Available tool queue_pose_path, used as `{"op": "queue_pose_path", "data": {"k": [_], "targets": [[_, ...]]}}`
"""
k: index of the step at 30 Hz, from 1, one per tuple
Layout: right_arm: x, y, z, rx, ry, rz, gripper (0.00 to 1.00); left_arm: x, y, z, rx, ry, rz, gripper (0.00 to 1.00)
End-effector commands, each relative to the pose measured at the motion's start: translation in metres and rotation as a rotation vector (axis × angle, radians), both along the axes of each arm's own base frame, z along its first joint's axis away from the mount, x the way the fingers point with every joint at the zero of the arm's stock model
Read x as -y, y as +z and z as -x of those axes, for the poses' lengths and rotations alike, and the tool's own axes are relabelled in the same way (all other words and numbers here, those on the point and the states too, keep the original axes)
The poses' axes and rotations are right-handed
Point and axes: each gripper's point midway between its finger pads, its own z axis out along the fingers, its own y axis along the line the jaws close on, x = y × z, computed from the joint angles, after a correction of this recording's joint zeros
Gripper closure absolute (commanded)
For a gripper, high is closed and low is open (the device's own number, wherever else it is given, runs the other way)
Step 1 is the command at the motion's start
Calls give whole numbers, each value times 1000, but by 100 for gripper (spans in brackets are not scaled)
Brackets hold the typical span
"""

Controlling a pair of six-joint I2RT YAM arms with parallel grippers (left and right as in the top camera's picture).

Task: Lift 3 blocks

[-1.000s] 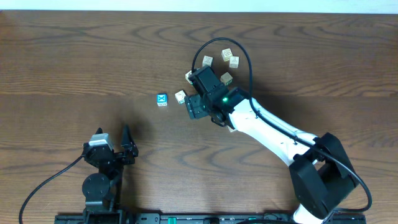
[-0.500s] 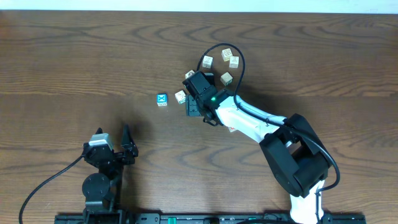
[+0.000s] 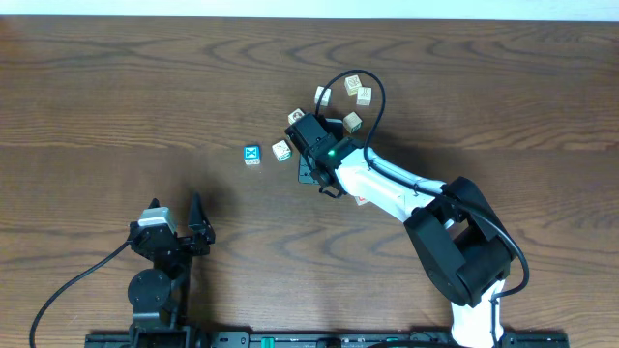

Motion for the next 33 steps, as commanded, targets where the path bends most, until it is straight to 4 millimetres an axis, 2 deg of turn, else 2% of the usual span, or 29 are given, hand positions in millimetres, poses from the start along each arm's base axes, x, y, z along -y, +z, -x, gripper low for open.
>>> {"op": "queue_pose_path", "data": {"k": [1, 4, 10, 15, 18, 21, 24, 27, 33], "targets": [[-2, 7, -4, 21, -16, 2, 69, -1, -18, 1, -59, 8, 7, 26], [-5, 7, -2, 15, 35, 6, 77, -1, -18, 1, -59, 8, 7, 26], [1, 16, 5, 2, 73, 36, 79, -1, -18, 1, -59, 8, 7, 26], [10, 51, 14, 19, 116, 45, 79, -1, -18, 1, -59, 8, 7, 25], [20, 76, 26, 17, 118, 47, 75, -1, -18, 1, -59, 8, 7, 26], [32, 89, 37, 1, 114, 75, 72, -1, -18, 1, -59, 8, 7, 25], [42, 87, 48, -44, 115, 111, 71, -1, -18, 1, -59, 8, 7, 25], [53, 75, 53, -67, 108, 163, 71, -1, -18, 1, -59, 8, 7, 26], [58, 51, 57, -97, 111, 198, 70, -1, -18, 1, -59, 8, 7, 26]]}}
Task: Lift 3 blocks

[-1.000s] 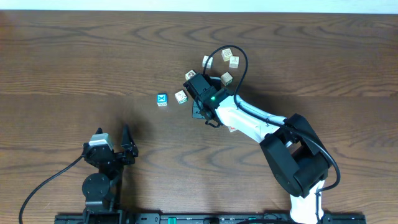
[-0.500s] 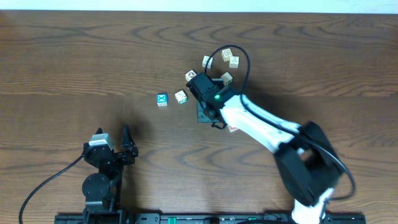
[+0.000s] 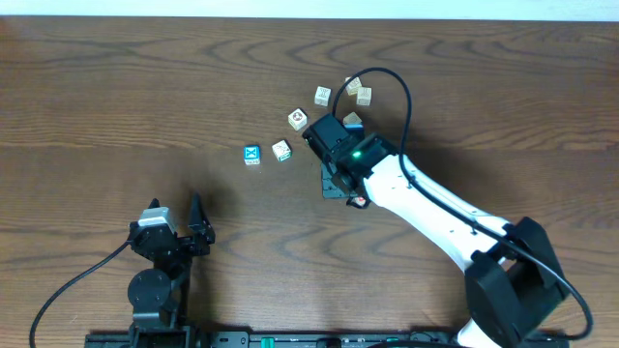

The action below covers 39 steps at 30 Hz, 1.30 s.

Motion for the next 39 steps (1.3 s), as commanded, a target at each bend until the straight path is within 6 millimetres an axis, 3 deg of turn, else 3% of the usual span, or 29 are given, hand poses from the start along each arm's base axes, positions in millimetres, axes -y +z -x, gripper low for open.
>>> {"op": "queue_pose_path", "data": {"k": [1, 6, 16, 25, 31, 34, 36, 39], "targets": [[5, -15, 2, -10, 15, 49, 70, -1, -18, 1, -59, 9, 7, 26], [1, -22, -2, 9, 29, 34, 67, -1, -18, 1, -59, 9, 7, 26], [10, -44, 11, -22, 31, 47, 65, -1, -18, 1, -59, 9, 7, 26], [3, -42, 7, -9, 72, 27, 65, -1, -18, 1, -59, 9, 7, 25], [-3, -29, 1, -1, 99, 20, 68, -1, -18, 1, -59, 9, 7, 25], [0, -20, -3, -8, 90, 25, 74, -1, -18, 1, -59, 9, 7, 26], [5, -12, -5, -19, 83, 36, 86, -1, -18, 1, -59, 9, 7, 26], [12, 10, -16, 5, 97, 44, 95, -1, -18, 1, -59, 9, 7, 26]]}}
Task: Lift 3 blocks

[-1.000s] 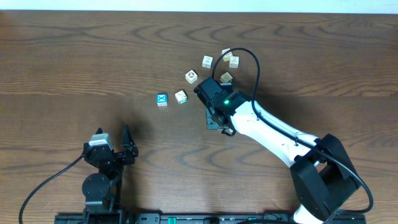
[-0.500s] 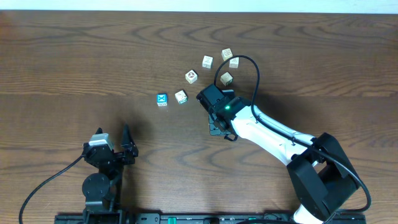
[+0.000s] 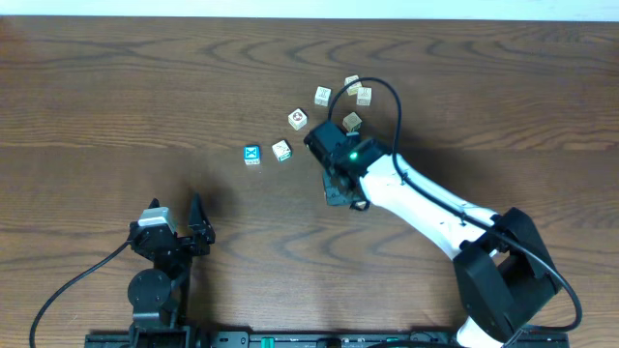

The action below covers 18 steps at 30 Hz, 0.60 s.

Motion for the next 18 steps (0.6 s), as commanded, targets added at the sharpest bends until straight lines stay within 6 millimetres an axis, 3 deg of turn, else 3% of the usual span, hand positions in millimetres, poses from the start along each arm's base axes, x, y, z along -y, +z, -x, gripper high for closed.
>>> {"op": "queue_pose_path", "data": {"k": [1, 5, 9, 12, 15, 18], "targets": [[8, 36, -25, 86, 3, -4, 97, -1, -18, 1, -59, 8, 7, 26], [34, 105, -50, 250, -32, -5, 95, -1, -18, 1, -59, 8, 7, 26], [70, 173, -55, 406, -57, -54, 96, -3, -13, 1, -40, 17, -11, 26], [106, 218, -40, 503, -94, -71, 98, -6, 1, -1, 16, 33, -30, 26], [139, 251, -13, 574, -137, -78, 99, -11, 20, -1, 95, 66, -30, 25], [163, 270, 22, 616, -162, -78, 99, 7, 45, -1, 165, -41, -25, 25]]}}
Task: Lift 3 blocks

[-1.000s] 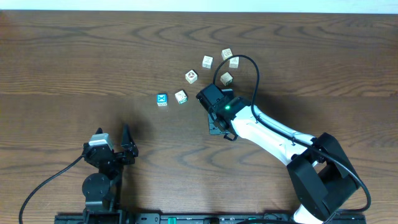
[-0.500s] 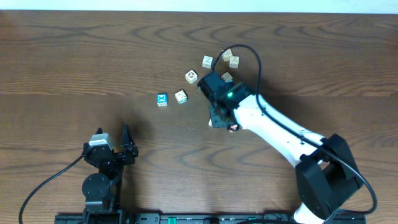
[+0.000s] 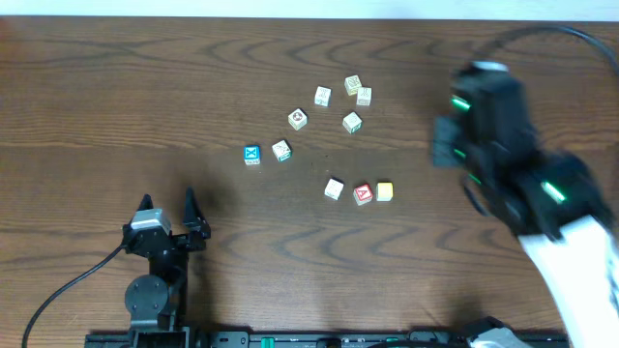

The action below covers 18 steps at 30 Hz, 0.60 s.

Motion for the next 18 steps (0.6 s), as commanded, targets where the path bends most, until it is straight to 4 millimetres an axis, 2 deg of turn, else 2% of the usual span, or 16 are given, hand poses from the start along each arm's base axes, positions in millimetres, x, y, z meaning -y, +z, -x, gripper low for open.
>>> {"op": "queue_pose_path", "data": {"k": [1, 4, 6, 10, 14, 18], "targets": [[23, 17, 33, 46, -5, 33, 99, 19, 25, 3, 58, -108, -22, 26], [36, 19, 65, 56, -12, 36, 97, 34, 52, 11, 82, -193, -27, 25], [42, 15, 82, 63, -26, 19, 94, 34, 66, 20, 53, -198, -25, 26], [50, -10, 105, 34, -75, -28, 93, 34, 92, 49, -29, -200, -73, 26], [42, -52, 113, -41, -58, -64, 93, 35, 130, 86, -26, -200, -103, 25], [20, -86, 107, -103, -24, -168, 93, 35, 148, 116, -40, -200, -101, 25]]}}
